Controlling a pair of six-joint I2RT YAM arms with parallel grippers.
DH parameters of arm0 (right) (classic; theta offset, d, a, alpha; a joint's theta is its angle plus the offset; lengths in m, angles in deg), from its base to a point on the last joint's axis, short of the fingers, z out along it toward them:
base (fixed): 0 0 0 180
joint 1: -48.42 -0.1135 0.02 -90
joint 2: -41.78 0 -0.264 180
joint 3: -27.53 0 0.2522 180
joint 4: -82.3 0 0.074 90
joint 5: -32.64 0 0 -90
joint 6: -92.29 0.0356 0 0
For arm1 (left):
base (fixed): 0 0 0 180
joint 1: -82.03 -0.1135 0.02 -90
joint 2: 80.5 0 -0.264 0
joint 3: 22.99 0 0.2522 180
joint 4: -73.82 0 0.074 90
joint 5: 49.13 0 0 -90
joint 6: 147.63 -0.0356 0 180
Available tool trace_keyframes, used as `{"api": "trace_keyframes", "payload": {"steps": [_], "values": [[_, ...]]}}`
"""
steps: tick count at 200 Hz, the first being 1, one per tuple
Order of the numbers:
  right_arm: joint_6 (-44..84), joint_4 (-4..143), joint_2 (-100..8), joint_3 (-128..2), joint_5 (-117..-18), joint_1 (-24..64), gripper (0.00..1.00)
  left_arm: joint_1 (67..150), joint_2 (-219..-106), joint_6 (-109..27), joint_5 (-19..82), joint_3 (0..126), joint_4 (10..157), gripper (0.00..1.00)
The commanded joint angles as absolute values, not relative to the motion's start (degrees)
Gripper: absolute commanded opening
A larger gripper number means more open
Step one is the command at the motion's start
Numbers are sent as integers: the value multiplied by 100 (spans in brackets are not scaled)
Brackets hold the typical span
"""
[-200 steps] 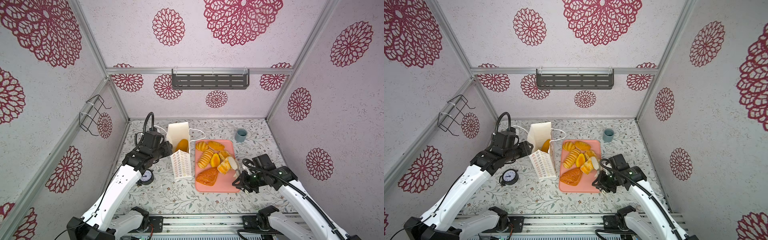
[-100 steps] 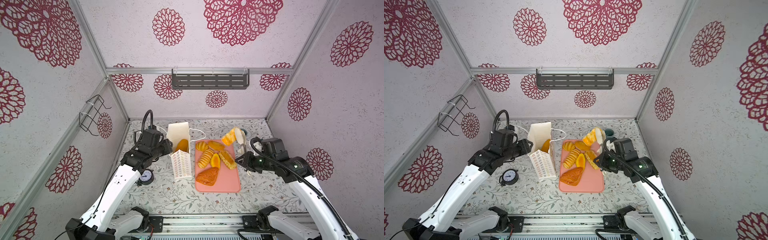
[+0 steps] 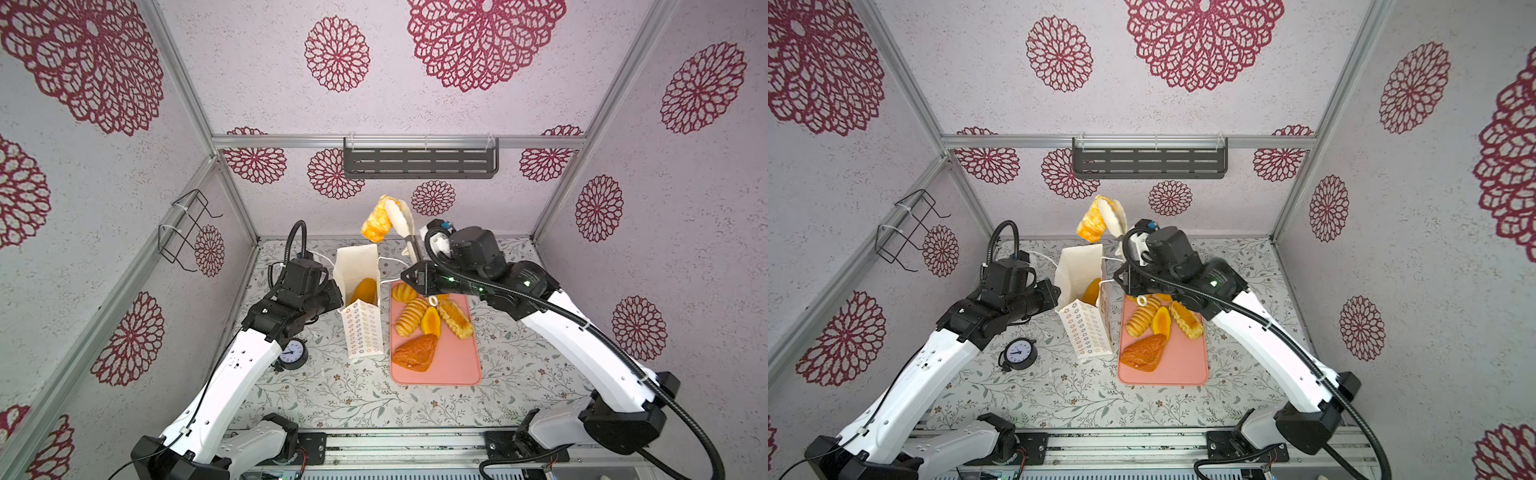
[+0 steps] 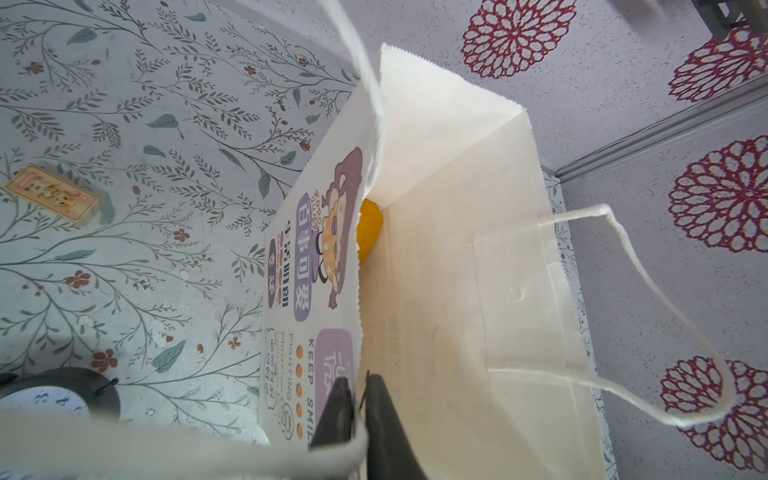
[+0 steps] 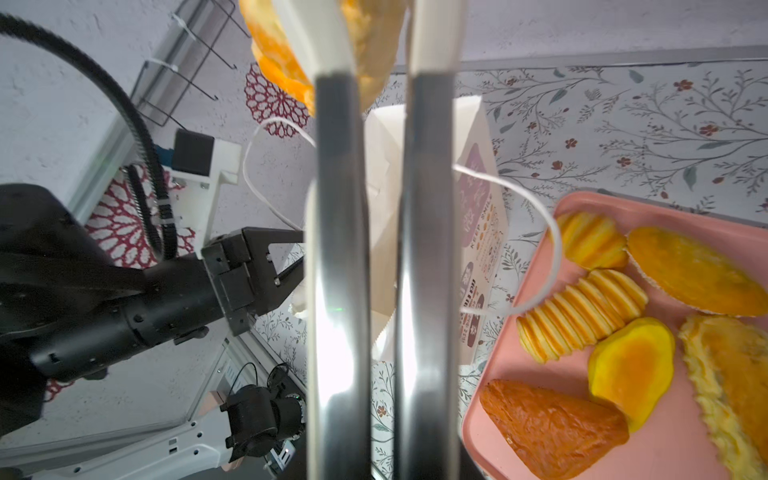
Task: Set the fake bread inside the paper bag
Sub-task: 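Carry the pastry over the bag and lower it inside with the right gripper, then release the pastry into the bag and withdraw the right gripper toward the tray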
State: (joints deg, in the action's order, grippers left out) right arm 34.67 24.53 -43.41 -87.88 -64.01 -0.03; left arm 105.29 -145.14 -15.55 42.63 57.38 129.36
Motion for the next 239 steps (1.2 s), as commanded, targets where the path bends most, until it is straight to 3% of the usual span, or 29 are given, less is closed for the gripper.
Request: {"api": "trace_keyframes", "payload": {"steps": [1,42,94,131,169,228,239], "values": [[3120,2295,-4533,-9179,-6006,-186,0,10577,-14538,-1517,4272,5862,12847,9],[2939,1843,-4769,-9303,-5672,-390,0,10579,-14572,-1569,4346,5937,12848,0],[2914,1683,-4731,-9228,-5638,-512,0,10567,-14580,-1657,4478,6011,12926,0],[2952,1725,-4656,-9135,-5613,-533,20,10560,-14622,-1794,4612,6173,13062,0],[2936,1762,-4652,-9144,-5604,-536,33,10536,-14718,-1851,4621,6196,13100,0],[2939,1822,-4643,-9152,-5609,-527,38,10467,-14756,-1869,4597,6118,13127,0],[2961,1804,-4597,-9152,-5537,-520,37,10454,-14725,-1868,4592,6101,13132,5]]}}
